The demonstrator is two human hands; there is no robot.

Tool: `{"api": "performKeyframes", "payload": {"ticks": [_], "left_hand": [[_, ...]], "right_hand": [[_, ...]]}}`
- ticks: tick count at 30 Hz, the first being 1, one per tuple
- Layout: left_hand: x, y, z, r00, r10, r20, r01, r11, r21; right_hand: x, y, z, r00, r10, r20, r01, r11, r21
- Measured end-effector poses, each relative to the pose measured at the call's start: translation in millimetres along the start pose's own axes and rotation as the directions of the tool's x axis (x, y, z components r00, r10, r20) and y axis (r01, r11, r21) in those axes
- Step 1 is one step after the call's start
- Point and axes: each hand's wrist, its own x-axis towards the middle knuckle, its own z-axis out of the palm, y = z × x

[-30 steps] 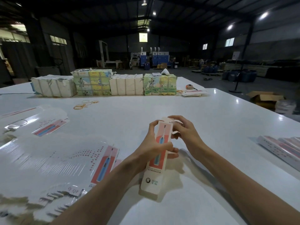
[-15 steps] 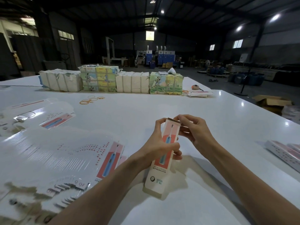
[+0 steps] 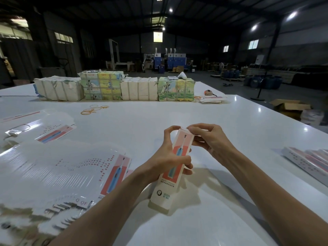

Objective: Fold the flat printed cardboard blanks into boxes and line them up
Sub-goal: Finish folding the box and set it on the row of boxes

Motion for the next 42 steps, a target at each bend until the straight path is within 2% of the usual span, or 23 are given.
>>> {"api": "performKeyframes", "payload": {"ticks": [10,13,17,23,28,33,36,39,42], "left_hand": [[0,-3,2,0.999,0.010,0.030,-0.009,0.999,-0.039],[2,-3,1,1.000,-0.006,-0.018,0.005,0.999,-0.034],[6,-4,-4,0.994,-0.015,-0.104,-0.003,0.986,-0.167],[7,-6,-4,0.994,-0.013,-0.113,-0.013,0.974,-0.226],[7,-6,-3,0.992,-0.014,-0.127,-0.018,0.968,-0.250],[9,-8,0,0.971,-0.058,-0.233,-0.049,0.902,-0.429],[10,-3,2,0.955,-0.034,-0.293,-0.126,0.852,-0.507],[11,3,0,0.936,-0.058,-0.346,-0.213,0.691,-0.691],[8,2,-1,0.947,-0.048,-0.319,-0.232,0.585,-0.777]], "right_hand": [[0,-5,-6,0.995,-0.034,0.090,0.044,0.994,-0.102],[-2,-2,-1,0.994,-0.023,0.108,0.030,0.998,-0.063],[-5,4,12,0.983,-0.036,0.182,0.037,0.999,0.003],[-10,13,18,0.973,-0.187,0.133,0.208,0.964,-0.166],[-9,15,20,0.969,-0.211,0.126,0.234,0.948,-0.215],[-11,27,35,0.944,-0.309,0.113,0.326,0.829,-0.454],[-11,25,36,0.923,-0.359,0.137,0.369,0.729,-0.577],[-14,17,38,0.940,-0.275,0.202,0.335,0.627,-0.703],[-20,9,40,0.943,-0.123,0.309,0.326,0.526,-0.785]]}}
